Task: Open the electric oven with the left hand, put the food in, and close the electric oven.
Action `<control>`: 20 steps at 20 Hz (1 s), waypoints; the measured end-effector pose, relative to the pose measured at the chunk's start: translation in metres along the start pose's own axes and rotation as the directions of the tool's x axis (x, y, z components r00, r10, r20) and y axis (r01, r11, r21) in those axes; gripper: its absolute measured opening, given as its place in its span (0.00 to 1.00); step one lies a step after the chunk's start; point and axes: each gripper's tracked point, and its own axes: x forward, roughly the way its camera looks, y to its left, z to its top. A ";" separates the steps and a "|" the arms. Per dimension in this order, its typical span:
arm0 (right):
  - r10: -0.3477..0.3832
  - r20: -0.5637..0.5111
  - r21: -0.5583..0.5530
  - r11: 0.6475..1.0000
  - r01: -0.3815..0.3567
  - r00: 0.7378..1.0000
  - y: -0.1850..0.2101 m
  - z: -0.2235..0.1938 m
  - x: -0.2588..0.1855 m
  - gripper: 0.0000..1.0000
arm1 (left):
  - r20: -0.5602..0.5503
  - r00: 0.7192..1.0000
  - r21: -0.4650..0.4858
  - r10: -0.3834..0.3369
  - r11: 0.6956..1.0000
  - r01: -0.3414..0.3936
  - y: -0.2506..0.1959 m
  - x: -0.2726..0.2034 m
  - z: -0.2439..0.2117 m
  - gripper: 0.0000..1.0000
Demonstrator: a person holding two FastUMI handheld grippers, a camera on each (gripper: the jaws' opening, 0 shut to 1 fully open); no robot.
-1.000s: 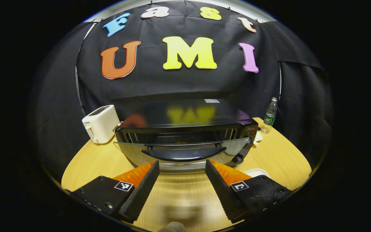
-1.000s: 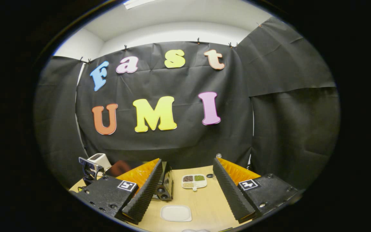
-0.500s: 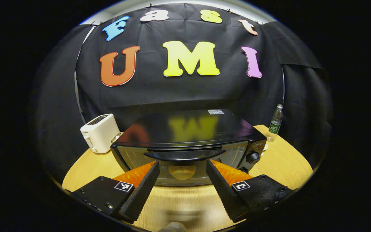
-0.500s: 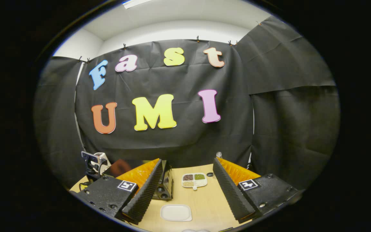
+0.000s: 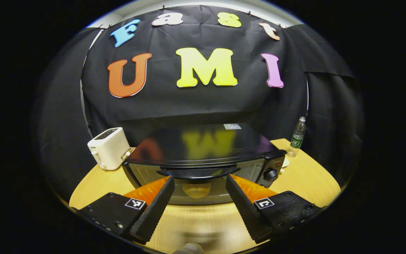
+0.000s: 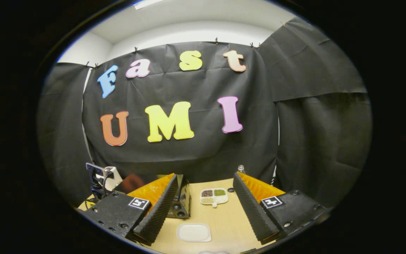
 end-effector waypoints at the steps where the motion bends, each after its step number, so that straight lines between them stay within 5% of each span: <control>1: 0.010 0.008 -0.004 1.000 -0.010 1.000 0.003 0.005 0.001 1.00 | 0.018 1.000 -0.001 0.000 1.000 0.000 0.001 -0.011 0.012 0.96; 11: 0.093 0.070 -0.080 0.993 -0.088 0.993 0.048 0.049 -0.017 0.96 | 0.243 0.968 -0.042 0.058 0.998 -0.050 0.046 -0.162 0.153 0.95; 20: 0.077 0.070 -0.093 0.993 -0.070 0.995 0.056 0.055 -0.051 0.96 | 0.338 0.933 -0.087 0.126 0.991 -0.102 0.084 -0.249 0.197 0.95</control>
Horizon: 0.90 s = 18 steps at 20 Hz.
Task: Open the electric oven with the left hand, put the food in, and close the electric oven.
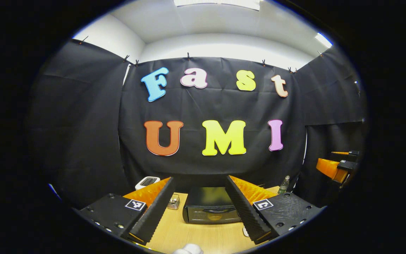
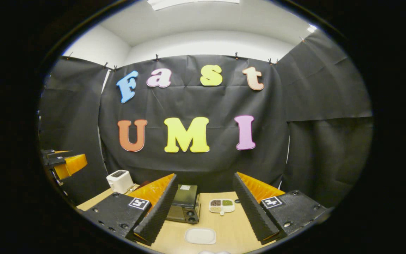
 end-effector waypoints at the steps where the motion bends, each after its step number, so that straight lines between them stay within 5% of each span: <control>1: -0.002 0.001 0.001 1.000 0.002 1.000 0.000 0.000 -0.003 0.96 | 0.004 1.000 -0.001 0.013 1.000 -0.013 0.004 -0.004 0.002 0.95; 18: -0.042 0.021 0.016 0.999 0.041 0.999 -0.002 0.010 -0.025 0.96 | -0.017 0.999 0.002 -0.045 0.999 0.045 -0.002 -0.021 0.004 0.94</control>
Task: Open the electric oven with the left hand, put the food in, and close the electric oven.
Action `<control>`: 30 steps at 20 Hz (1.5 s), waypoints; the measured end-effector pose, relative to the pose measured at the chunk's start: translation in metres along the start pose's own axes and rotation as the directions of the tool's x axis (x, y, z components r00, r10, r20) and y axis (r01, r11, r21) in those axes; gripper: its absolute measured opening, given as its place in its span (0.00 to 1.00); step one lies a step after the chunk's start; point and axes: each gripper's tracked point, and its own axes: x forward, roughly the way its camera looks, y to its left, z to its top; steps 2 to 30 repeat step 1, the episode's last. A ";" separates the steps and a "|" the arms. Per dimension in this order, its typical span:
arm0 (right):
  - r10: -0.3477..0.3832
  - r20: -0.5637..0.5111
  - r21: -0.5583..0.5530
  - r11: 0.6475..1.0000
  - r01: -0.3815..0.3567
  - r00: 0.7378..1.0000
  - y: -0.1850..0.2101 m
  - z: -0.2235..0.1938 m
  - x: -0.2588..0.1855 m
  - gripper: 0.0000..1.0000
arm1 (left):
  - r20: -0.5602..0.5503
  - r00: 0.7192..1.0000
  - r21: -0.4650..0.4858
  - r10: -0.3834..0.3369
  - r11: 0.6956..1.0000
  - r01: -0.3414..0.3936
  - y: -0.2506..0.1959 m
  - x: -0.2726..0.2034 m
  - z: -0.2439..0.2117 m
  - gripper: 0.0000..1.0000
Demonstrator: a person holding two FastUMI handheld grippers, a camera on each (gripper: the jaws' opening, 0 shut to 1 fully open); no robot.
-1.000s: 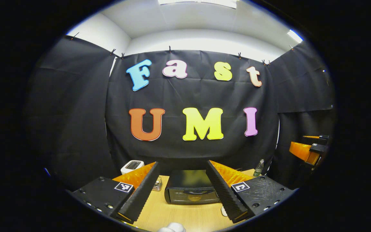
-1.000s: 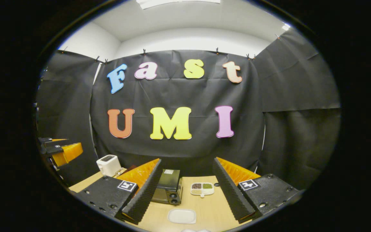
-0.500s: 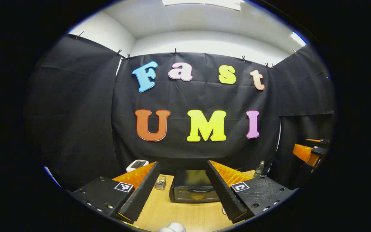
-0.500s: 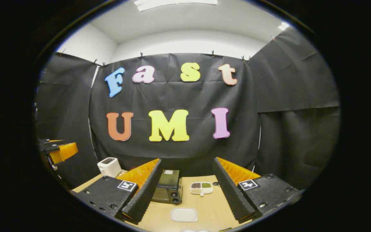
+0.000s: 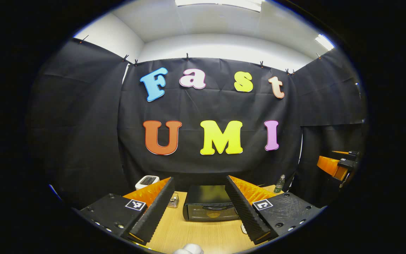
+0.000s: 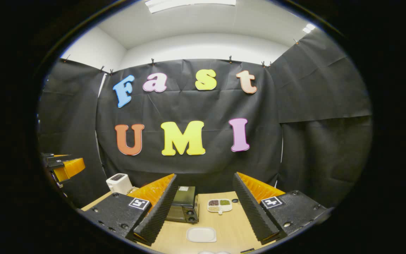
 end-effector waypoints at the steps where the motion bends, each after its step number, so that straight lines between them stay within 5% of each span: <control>1: 0.000 -0.001 -0.002 1.000 0.000 1.000 0.001 0.001 0.000 0.96 | 0.000 1.000 0.001 -0.001 1.000 0.001 0.000 0.001 0.000 0.94; 30: 0.000 -0.001 -0.002 1.000 0.000 1.000 0.001 0.001 0.000 0.96 | 0.000 1.000 0.001 -0.001 1.000 0.001 0.000 0.001 0.000 0.94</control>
